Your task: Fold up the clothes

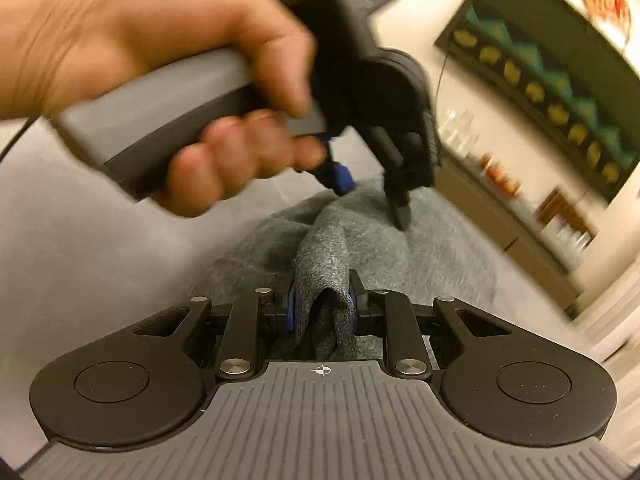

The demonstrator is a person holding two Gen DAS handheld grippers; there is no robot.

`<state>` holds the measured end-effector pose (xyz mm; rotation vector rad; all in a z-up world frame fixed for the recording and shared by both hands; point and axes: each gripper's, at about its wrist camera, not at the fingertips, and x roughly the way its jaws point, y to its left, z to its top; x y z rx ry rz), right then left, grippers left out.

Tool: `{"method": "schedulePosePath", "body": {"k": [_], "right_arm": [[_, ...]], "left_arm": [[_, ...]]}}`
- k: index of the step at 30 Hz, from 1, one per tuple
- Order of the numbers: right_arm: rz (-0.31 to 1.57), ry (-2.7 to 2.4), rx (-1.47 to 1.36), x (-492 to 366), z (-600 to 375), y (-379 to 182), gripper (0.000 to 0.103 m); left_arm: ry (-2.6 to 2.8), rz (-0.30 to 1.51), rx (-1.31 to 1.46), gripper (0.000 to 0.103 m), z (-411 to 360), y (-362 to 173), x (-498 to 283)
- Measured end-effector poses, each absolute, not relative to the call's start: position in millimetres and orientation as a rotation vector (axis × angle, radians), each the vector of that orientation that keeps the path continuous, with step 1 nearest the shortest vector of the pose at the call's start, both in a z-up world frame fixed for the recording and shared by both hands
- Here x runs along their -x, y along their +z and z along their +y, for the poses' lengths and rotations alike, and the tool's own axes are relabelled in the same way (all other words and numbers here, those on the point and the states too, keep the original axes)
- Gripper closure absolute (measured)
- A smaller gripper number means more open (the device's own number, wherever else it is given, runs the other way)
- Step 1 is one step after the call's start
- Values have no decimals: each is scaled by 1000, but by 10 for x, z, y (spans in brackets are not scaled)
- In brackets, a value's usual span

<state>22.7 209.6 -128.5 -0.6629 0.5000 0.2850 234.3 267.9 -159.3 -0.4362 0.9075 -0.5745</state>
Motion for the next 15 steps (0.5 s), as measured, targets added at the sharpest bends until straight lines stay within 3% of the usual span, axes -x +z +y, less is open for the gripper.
{"method": "schedulePosePath", "body": {"k": [9, 15], "right_arm": [[354, 411, 1021, 255, 1915, -1663, 71], [405, 419, 1008, 147, 1494, -1587, 65]], "left_arm": [[-556, 922, 570, 57, 2899, -1735, -2218], [-555, 924, 658, 57, 3003, -1777, -2098]]}}
